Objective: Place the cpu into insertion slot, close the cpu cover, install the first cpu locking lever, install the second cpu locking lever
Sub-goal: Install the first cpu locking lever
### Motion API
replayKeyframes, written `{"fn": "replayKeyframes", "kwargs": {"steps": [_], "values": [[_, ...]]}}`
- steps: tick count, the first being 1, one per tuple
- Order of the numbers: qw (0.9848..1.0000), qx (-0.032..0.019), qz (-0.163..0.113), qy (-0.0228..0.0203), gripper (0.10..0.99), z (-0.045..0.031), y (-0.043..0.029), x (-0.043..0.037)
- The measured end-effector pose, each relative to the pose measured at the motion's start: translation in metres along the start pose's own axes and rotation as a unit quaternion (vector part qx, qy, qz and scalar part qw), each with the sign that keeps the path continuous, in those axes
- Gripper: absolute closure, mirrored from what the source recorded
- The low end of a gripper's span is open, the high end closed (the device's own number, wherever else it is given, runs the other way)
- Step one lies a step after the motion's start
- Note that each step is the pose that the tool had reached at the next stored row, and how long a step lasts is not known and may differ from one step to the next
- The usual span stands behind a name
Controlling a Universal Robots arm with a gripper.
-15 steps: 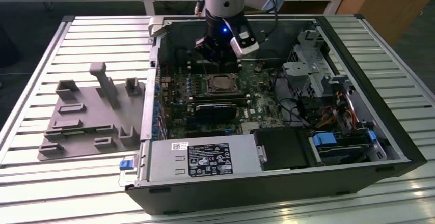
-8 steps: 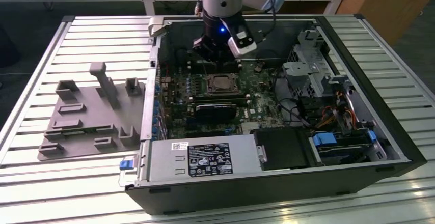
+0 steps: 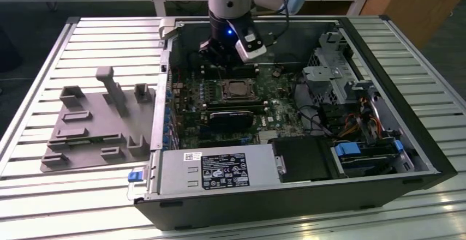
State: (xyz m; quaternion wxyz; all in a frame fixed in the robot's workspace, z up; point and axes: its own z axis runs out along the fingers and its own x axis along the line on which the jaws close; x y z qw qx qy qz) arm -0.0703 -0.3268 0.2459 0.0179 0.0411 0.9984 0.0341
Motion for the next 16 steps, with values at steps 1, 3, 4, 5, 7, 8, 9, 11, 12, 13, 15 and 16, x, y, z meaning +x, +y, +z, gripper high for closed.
{"fn": "replayKeyframes", "kwargs": {"steps": [1,3,4,5,7,8,9,11,12,13,15,16], "values": [[1.0,0.0,0.0,-0.0001,0.98,-0.0001,-0.0002,0.0025],[1.0,0.0,0.001,-0.0001,0.98,-0.0003,-0.0006,0.007],[1.0,0.0,0.001,-0.0001,0.98,-0.0004,-0.0007,0.0091],[1.0,0.0,0.001,-0.0002,0.98,-0.0004,-0.0009,0.0111],[1.0,0.0,0.001,-0.0002,0.98,-0.0006,-0.0012,0.0151],[1.0,0.0,0.002,-0.0002,0.98,-0.0007,-0.0014,0.017],[1.0,0.0001,0.002,-0.0002,0.98,-0.0007,-0.0015,0.0188],[1.0,0.0001,0.002,-0.0002,0.98,-0.0009,-0.0018,0.0224],[1.0,0.0001,0.002,-0.0002,0.98,-0.001,-0.0019,0.024],[1.0,0.0,0.002,-0.0002,0.98,-0.001,-0.002,0.0253],[1.0,0.0,0.002,-0.0002,0.98,-0.001,-0.0022,0.0275],[1.0,0.0,0.002,-0.0002,0.98,-0.0011,-0.0023,0.0287]]}}
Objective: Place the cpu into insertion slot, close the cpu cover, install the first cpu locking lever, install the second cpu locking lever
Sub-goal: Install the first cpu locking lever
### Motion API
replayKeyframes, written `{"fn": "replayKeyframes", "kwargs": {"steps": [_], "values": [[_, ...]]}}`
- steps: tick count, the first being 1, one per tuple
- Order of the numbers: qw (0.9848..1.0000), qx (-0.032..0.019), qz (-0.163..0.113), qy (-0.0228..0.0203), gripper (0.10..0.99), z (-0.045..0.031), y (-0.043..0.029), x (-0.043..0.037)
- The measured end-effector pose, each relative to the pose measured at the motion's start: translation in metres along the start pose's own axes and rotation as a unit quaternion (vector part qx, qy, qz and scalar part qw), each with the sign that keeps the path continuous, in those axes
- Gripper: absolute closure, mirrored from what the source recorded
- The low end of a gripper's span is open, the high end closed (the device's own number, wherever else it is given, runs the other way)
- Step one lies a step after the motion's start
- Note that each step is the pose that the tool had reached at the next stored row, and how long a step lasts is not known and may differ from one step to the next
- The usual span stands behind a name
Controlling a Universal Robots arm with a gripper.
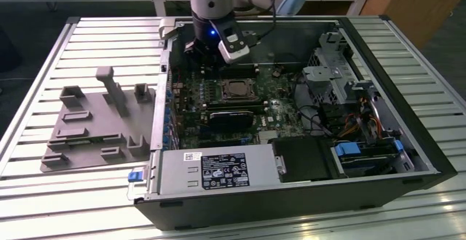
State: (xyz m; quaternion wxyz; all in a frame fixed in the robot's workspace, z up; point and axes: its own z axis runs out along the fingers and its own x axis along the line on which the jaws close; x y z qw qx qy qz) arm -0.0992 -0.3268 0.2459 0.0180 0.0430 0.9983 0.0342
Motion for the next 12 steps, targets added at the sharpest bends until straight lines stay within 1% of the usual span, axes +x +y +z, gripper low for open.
{"fn": "replayKeyframes", "kwargs": {"steps": [1,2,4,6,9,11,12], "values": [[1.0,-0.0006,0.0,0.0001,0.98,0.0,-0.0001,0.0008],[1.0,-0.0025,0.0,0.0002,0.98,-0.0001,-0.0001,0.0013],[1.0,-0.0087,0.0,0.0008,0.98,-0.0001,-0.0003,0.0022],[0.9998,-0.0184,0.001,0.0016,0.98,-0.0001,-0.0003,0.003],[0.9995,-0.0306,0.001,0.0026,0.98,-0.0002,-0.0006,0.0049],[0.9991,-0.0424,0.002,0.0036,0.98,-0.0002,-0.0007,0.0062],[0.9989,-0.0474,0.002,0.0041,0.98,-0.0003,-0.0008,0.007]]}}
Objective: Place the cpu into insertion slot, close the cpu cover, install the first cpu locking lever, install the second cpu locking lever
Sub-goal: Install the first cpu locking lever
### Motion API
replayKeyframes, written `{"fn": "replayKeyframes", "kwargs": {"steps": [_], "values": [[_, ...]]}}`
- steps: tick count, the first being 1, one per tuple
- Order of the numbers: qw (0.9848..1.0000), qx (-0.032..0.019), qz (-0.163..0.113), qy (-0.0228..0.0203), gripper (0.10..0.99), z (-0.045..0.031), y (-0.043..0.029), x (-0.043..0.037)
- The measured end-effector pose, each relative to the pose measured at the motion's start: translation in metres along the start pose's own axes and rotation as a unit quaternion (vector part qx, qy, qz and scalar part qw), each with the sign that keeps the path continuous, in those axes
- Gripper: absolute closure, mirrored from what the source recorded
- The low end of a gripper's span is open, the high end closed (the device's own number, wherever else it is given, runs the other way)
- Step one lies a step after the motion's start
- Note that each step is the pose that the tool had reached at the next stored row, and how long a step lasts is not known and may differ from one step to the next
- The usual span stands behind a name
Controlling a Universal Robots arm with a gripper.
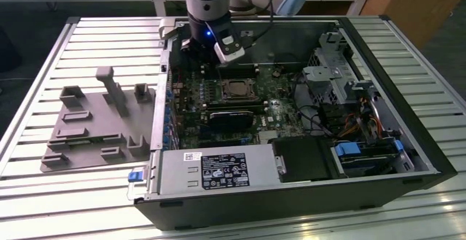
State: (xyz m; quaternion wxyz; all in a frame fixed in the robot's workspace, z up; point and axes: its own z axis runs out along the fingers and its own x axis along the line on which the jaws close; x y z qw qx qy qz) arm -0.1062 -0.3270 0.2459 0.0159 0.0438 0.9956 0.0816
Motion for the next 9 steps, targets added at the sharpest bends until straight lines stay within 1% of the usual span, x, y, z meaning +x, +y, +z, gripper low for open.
{"fn": "replayKeyframes", "kwargs": {"steps": [5,7,9], "values": [[0.9996,-0.0267,0.001,0.0022,0.98,-0.0001,-0.0003,0.0035],[0.9994,-0.0358,0.001,0.003,0.98,-0.0002,-0.0005,0.0046],[0.9989,-0.0474,0.002,0.004,0.98,-0.0002,-0.0005,0.0049]]}}
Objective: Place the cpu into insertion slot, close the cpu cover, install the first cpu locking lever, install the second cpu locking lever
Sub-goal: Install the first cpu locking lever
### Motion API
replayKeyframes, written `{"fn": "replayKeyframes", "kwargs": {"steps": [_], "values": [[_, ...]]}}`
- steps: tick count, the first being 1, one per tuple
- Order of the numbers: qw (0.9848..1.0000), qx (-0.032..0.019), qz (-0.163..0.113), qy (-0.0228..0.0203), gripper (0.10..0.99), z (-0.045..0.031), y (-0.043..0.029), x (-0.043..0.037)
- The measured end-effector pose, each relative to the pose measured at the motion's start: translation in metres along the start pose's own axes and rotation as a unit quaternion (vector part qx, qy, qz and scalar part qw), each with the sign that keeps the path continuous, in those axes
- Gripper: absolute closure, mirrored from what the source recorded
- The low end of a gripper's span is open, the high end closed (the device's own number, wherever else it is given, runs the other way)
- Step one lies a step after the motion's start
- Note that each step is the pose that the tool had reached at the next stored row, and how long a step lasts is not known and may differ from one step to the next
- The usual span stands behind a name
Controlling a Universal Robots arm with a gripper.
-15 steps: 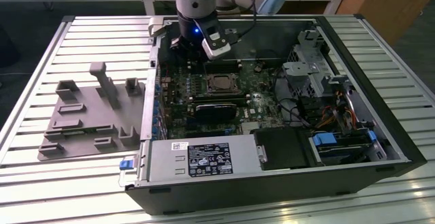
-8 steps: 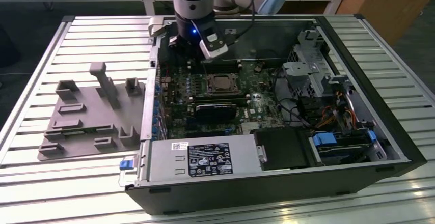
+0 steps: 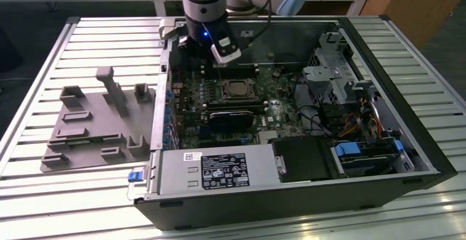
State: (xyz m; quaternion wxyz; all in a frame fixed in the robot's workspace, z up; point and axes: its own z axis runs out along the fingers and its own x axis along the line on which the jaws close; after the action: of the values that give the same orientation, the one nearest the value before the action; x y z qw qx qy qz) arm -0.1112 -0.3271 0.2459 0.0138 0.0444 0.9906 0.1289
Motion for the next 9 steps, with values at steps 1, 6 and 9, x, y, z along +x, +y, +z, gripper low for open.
{"fn": "replayKeyframes", "kwargs": {"steps": [1,6,9], "values": [[1.0,-0.0058,0.0,0.0004,0.98,0.0,0.0,0.0001],[0.9998,-0.019,0.001,0.0016,0.98,0.0001,0.0,0.0],[0.9998,-0.0192,0.001,0.0016,0.98,0.0004,0.0001,-0.0023]]}}
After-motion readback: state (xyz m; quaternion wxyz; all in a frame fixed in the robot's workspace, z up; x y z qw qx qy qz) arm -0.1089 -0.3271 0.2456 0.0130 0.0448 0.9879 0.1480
